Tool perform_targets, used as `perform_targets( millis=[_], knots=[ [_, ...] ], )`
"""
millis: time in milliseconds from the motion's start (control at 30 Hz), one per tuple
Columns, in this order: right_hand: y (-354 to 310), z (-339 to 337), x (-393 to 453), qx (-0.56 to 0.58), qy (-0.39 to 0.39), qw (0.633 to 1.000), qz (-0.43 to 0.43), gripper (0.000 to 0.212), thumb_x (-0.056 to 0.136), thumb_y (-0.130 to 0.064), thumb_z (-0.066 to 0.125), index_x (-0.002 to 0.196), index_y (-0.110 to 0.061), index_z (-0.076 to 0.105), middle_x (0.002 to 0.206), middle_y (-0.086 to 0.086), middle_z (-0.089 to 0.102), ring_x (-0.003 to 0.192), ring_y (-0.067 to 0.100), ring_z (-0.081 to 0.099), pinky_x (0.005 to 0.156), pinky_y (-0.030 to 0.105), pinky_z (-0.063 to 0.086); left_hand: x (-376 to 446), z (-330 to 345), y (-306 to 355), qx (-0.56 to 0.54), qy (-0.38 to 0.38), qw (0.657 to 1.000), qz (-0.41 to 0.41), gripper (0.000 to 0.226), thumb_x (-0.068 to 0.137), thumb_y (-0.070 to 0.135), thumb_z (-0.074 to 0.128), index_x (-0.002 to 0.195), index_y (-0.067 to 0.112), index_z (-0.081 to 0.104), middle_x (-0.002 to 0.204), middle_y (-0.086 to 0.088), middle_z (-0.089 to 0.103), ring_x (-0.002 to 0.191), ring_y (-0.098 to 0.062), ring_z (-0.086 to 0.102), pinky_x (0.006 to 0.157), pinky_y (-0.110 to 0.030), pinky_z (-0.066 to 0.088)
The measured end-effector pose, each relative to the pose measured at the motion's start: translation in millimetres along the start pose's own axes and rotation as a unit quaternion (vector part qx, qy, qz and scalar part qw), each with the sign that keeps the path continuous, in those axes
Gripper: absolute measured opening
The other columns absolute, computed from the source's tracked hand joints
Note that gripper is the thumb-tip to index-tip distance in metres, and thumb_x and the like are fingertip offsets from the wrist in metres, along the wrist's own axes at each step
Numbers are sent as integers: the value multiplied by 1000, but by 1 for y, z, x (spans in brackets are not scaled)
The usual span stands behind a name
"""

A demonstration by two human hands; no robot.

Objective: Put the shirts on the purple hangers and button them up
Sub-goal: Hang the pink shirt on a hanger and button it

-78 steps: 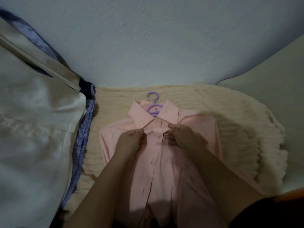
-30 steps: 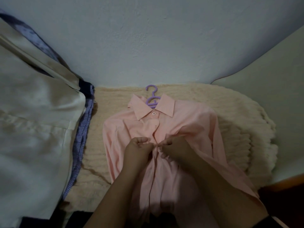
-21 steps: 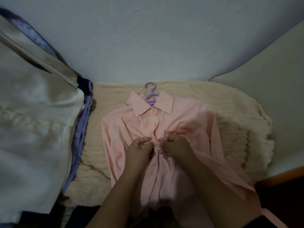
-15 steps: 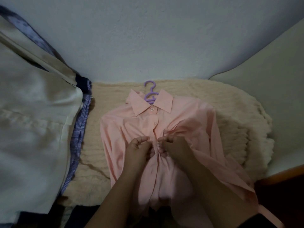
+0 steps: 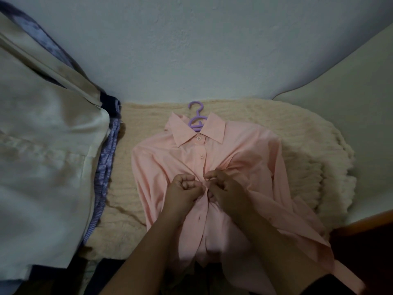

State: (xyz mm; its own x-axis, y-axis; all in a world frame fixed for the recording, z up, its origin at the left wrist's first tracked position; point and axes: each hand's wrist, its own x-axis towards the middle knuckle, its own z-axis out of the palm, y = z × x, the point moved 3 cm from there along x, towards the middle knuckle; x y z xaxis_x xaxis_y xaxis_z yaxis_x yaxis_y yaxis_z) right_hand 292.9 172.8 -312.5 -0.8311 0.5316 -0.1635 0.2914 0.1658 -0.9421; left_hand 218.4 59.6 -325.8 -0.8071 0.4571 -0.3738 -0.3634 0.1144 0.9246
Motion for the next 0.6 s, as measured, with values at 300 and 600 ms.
perform_targets(
  millis=[300, 600],
  knots=[
    [6, 0, 8, -50, 2, 998, 31, 24, 91, -6, 56, 112, -4, 68, 98, 4, 70, 85, 9, 61, 77, 13, 47, -1, 1, -2, 67, 12, 997, 42, 18, 79, -8, 69, 88, 2, 58, 74, -12, 64, 70, -15, 62, 70, -22, 53],
    [13, 1, 11, 96, 34, 989, 107, 18, 90, 1, 55, 103, 0, 68, 64, 0, 63, 45, 6, 59, 56, 19, 53, 2, 0, -7, 87, 3, 996, 33, 8, 83, 6, 71, 90, 4, 74, 88, -11, 74, 86, -25, 69, 84, -37, 55]
  ],
)
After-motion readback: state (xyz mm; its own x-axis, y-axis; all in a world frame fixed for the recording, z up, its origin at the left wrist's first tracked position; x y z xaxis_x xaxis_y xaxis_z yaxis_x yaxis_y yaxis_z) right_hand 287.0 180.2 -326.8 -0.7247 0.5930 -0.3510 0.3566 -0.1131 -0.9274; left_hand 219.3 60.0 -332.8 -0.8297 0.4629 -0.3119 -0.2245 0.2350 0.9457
